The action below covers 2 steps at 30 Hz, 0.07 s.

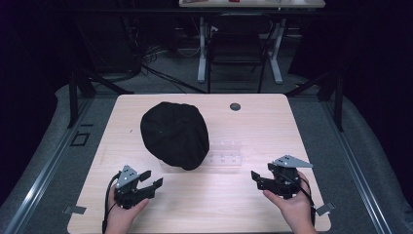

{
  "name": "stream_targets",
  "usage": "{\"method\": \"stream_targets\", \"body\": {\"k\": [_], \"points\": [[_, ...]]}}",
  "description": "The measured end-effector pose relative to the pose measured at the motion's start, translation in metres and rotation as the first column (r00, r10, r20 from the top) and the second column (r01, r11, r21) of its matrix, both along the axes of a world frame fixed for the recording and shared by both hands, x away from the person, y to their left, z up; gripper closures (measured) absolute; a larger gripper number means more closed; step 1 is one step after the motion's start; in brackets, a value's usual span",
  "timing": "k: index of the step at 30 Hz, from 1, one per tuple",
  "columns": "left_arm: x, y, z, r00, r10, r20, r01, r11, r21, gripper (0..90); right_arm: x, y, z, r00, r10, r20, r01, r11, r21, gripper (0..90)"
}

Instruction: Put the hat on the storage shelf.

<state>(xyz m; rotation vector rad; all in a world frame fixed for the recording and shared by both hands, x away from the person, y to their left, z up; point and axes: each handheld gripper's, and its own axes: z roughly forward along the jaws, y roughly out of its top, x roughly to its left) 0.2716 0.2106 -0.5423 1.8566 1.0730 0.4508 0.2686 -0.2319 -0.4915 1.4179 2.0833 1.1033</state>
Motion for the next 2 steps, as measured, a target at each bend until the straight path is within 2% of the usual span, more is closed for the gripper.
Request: {"method": "stream_targets", "body": {"k": [2], "points": [[0.0002,-0.0008,0.0,1.0,0.001,0.0,-0.001,1.0,-0.003,43.3,-0.0012,-0.0003,-0.0054,1.0,-0.002,0.005,0.002,0.9999,-0.017,31.5]]}}
